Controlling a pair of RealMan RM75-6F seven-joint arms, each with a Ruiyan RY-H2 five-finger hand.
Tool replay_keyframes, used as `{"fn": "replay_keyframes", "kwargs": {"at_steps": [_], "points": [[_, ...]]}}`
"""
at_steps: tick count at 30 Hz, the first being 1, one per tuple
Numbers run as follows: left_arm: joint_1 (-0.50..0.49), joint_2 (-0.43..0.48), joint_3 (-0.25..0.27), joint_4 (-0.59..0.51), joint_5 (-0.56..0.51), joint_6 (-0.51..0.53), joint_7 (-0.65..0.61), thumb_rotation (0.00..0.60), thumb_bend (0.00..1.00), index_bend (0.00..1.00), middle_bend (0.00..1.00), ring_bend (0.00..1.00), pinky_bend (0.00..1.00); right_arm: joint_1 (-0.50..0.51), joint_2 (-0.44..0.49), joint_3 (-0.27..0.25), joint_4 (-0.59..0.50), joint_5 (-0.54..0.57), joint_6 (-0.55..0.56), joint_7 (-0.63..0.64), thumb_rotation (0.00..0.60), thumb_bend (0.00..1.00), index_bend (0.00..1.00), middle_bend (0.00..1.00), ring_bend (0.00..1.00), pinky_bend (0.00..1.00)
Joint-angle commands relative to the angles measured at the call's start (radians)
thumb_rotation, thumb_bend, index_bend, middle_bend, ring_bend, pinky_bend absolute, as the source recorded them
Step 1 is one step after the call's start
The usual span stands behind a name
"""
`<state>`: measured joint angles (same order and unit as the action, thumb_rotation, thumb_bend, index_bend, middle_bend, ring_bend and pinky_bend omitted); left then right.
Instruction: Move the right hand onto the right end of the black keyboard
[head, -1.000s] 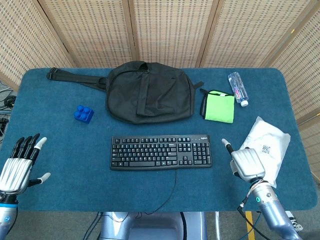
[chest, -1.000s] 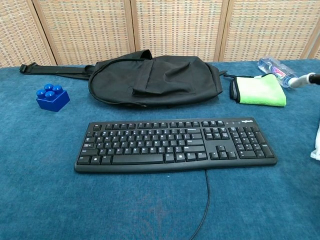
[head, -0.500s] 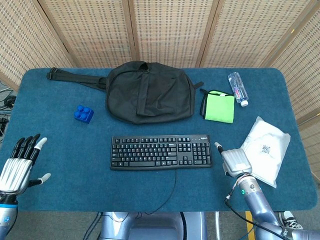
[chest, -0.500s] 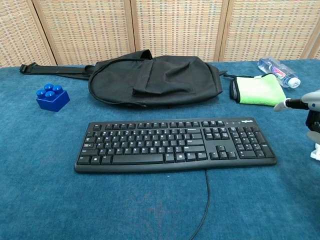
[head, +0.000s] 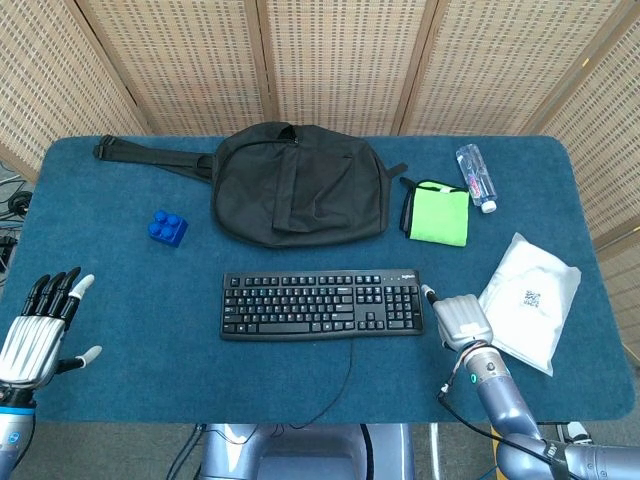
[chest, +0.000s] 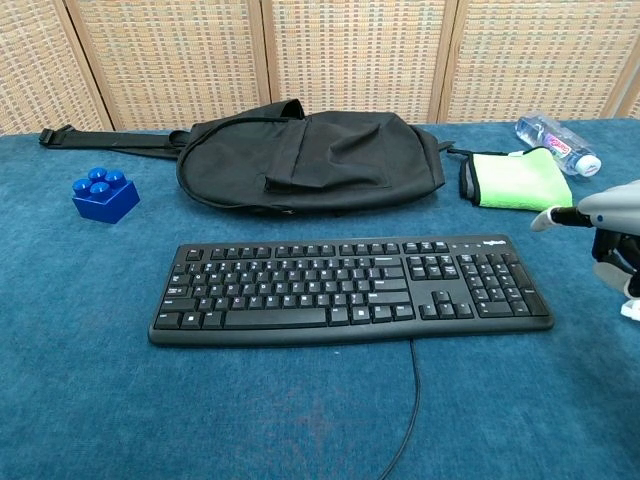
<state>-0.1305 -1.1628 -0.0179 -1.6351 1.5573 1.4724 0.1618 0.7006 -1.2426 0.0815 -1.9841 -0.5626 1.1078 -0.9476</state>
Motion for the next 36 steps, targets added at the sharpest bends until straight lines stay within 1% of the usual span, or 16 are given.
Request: {"fn": "replay_keyframes", "kwargs": {"at_steps": [1,6,12,18,36], "points": [[0.000,0.001,-0.001,0.000,0.000,0.001,-0.001,0.600,0.00,0.00,0.00,0.00,0.00,0.024,-0.015,-0.004,0.017,0.034,-0.003,-0.005,0.600,0.67,0.00,0.71,0.62,0.46],[0.000,0.001,-0.001,0.000,-0.001,0.001,-0.001,0.600,0.00,0.00,0.00,0.00,0.00,0.054,-0.030,-0.005,0.041,0.078,-0.008,-0.009,0.600,0.67,0.00,0.71,0.62,0.46],[-0.002,0.002,-0.002,0.001,-0.005,-0.004,-0.003,0.600,0.00,0.00,0.00,0.00,0.00,0.104,-0.051,-0.008,0.081,0.158,-0.029,-0.020,0.600,0.72,0.00,0.71,0.62,0.46],[-0.004,0.001,-0.002,0.003,-0.010,-0.011,-0.003,0.600,0.00,0.00,0.00,0.00,0.00,0.134,-0.064,-0.020,0.109,0.197,-0.029,-0.019,0.600,0.72,0.00,0.71,0.62,0.46],[-0.006,0.004,-0.003,-0.002,-0.013,-0.014,-0.007,0.600,0.00,0.00,0.00,0.00,0.00,0.185,-0.097,-0.039,0.127,0.246,-0.028,-0.016,0.600,0.72,0.00,0.71,0.62,0.46]]}}
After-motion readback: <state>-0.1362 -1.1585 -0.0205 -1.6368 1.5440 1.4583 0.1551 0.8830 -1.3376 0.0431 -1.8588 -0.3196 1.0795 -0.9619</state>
